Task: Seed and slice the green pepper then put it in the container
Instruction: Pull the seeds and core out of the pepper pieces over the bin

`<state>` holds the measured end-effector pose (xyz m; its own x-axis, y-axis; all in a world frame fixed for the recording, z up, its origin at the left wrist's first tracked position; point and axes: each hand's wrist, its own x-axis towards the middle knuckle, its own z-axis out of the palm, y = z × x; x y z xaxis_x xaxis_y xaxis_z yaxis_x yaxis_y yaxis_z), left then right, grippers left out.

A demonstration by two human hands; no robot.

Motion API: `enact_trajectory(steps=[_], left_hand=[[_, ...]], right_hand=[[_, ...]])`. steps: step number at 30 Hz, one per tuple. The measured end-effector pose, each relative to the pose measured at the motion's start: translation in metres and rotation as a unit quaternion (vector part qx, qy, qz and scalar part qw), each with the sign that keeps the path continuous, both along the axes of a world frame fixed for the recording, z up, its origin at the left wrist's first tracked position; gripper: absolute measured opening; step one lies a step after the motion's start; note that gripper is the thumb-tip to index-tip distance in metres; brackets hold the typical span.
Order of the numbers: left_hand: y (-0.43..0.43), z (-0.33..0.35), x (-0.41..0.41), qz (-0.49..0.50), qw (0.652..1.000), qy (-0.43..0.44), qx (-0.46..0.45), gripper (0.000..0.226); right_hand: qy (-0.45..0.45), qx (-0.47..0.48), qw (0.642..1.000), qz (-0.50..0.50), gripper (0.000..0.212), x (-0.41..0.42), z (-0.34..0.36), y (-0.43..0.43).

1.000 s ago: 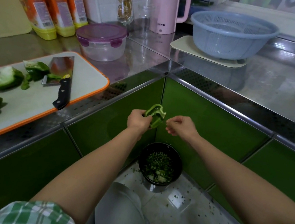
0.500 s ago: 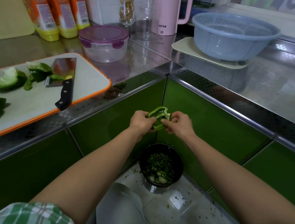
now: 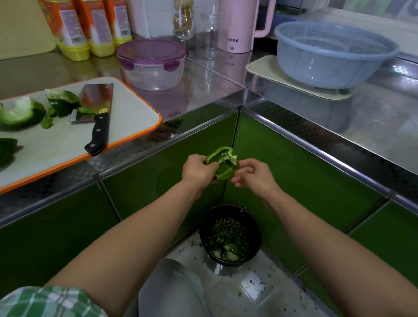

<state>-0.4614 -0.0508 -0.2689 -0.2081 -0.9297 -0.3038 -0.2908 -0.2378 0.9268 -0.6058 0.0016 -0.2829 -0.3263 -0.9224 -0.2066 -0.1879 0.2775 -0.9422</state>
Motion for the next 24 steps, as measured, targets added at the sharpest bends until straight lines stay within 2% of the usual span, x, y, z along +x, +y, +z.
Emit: enact_trajectory(steps=[3, 7, 11, 14, 16, 18, 21, 24], left_hand=[[-0.002, 0.001, 0.002, 0.002, 1.0, -0.004, 0.0, 0.012], [0.002, 0.002, 0.001, -0.012, 1.0, -0.006, -0.001, 0.009], [0.001, 0.005, 0.004, -0.009, 1.0, -0.014, -0.005, 0.006], [0.006, 0.007, 0.001, -0.027, 1.0, -0.002, -0.003, 0.006], [0.009, 0.008, -0.002, -0.031, 0.999, -0.001, -0.008, 0.008], [0.01, 0.009, -0.004, -0.026, 0.999, -0.014, -0.022, 0.009], [0.009, 0.009, -0.005, -0.007, 0.999, -0.03, -0.039, 0.006], [0.009, 0.01, -0.004, -0.007, 0.998, -0.036, -0.05, 0.009]], right_hand=[[0.013, 0.003, 0.999, 0.03, 0.014, 0.0, -0.001, 0.006], [0.071, -0.014, 0.997, -0.035, 0.013, 0.004, -0.001, 0.0], [0.138, -0.001, 0.99, -0.021, 0.008, 0.001, -0.005, -0.001], [0.208, -0.007, 0.976, -0.067, 0.023, 0.004, -0.003, -0.003], [0.237, -0.012, 0.968, -0.086, 0.017, 0.007, 0.0, -0.004], [0.242, -0.006, 0.968, -0.061, 0.006, 0.007, 0.0, -0.003], [0.219, -0.005, 0.975, -0.038, 0.018, 0.009, -0.004, 0.0], [0.223, -0.026, 0.973, -0.057, 0.02, 0.01, -0.004, 0.0]])
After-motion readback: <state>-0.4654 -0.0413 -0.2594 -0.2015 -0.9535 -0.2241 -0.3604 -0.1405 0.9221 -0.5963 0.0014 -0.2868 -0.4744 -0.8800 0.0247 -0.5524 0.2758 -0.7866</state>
